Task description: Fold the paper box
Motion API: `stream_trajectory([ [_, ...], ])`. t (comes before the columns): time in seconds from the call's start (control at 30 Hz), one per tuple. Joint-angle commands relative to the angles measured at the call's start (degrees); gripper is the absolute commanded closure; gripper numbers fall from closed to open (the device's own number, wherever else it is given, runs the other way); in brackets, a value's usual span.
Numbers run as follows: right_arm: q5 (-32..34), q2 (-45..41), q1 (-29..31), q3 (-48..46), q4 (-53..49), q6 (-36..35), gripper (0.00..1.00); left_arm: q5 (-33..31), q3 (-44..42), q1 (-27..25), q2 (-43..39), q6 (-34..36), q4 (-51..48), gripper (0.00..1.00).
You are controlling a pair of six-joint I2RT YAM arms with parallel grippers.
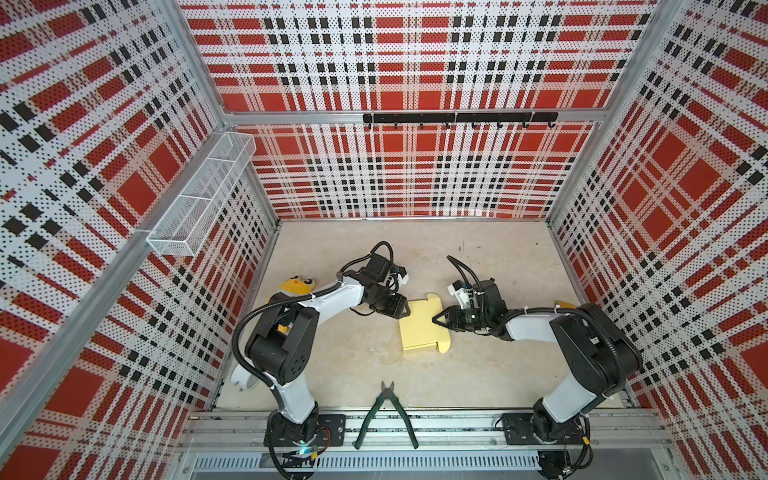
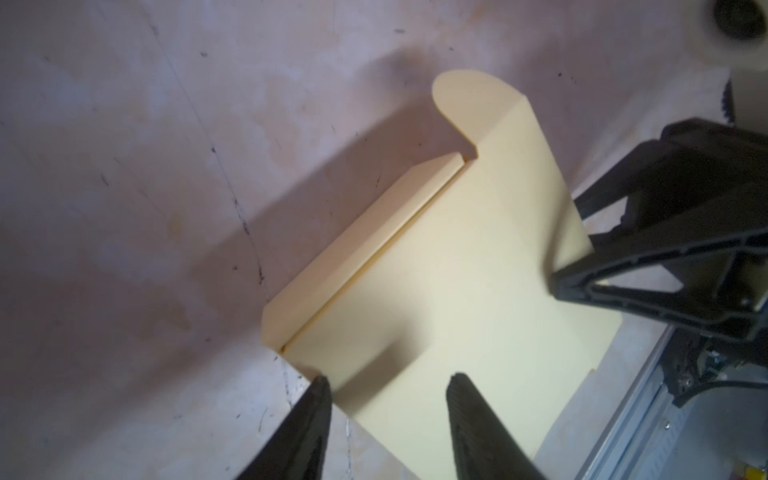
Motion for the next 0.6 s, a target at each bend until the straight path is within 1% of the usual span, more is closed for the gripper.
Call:
stream_trajectory([
  [0.0, -0.99, -3.55, 0.45, -0.89, 3.93, 1.39, 0.6, -3.07, -1.41, 0.16, 4.43, -0.4, -1.04, 0.53],
  [0.17, -0.6, -4.13, 0.26, -2.09, 4.73, 2.79, 0.58, -4.58, -2.41, 1.1, 4.28, 0.73, -0.48, 0.57],
  [0.37, 0.15, -2.46, 0.28, -3.79, 8.31, 5.18, 0.59, -4.6, -3.33, 2.56, 4.53, 0.94, 0.36, 0.57],
  [0.47, 0.85, -0.93, 0.28, -4.29, 9.83, 6.61, 0.64, -3.62, -3.86, 2.83, 4.94, 0.42, 1.13, 0.58],
  [0.57, -0.09, 2.04, 0.69, -4.91, 15.75, 9.76, 0.69, -2.87, -4.13, 3.01, 5.22, -0.17, 1.81, 0.59],
])
